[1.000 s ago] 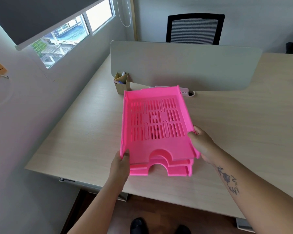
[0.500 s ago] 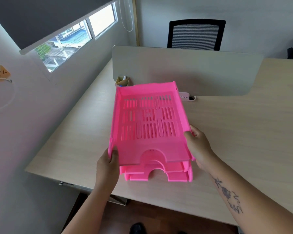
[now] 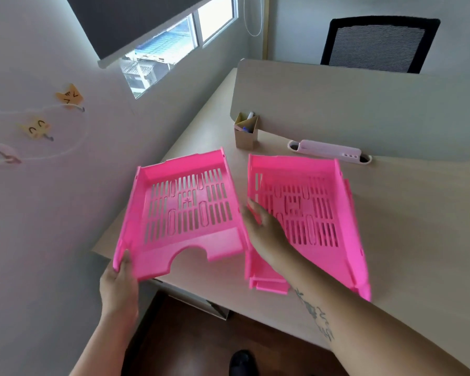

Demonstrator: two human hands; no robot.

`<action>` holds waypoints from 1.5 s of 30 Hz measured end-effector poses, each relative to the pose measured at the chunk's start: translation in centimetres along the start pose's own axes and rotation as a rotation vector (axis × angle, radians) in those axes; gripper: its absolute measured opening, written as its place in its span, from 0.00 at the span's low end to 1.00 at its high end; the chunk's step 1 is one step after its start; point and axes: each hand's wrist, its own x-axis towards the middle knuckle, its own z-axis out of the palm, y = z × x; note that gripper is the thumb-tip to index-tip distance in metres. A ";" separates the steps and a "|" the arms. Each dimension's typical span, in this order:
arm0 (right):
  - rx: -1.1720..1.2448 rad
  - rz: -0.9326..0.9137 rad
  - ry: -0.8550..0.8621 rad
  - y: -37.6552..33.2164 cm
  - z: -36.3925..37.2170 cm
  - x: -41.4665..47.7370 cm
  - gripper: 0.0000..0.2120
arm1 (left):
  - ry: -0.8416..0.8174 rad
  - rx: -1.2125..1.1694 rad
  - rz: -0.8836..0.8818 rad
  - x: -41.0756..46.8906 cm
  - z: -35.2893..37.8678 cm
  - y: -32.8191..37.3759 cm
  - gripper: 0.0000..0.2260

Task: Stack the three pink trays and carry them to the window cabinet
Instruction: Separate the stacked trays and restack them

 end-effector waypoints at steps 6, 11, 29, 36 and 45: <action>-0.325 -0.011 0.490 6.6 -5.4 1.5 0.21 | -0.055 -0.036 -0.120 3.4 0.9 -3.3 0.17; -0.577 0.277 0.653 11.8 -10.5 0.6 0.22 | -0.128 0.013 -0.160 4.3 2.7 -4.8 0.19; -0.447 0.298 0.594 14.5 -12.8 -1.8 0.08 | -0.674 0.433 0.167 -10.3 14.1 1.8 0.18; -0.378 0.290 0.601 15.8 -14.8 -3.3 0.10 | -0.701 0.425 0.188 -12.1 15.4 1.7 0.08; -0.198 0.353 0.379 15.4 -15.5 -4.0 0.21 | -0.680 0.312 0.153 -13.0 16.4 2.1 0.12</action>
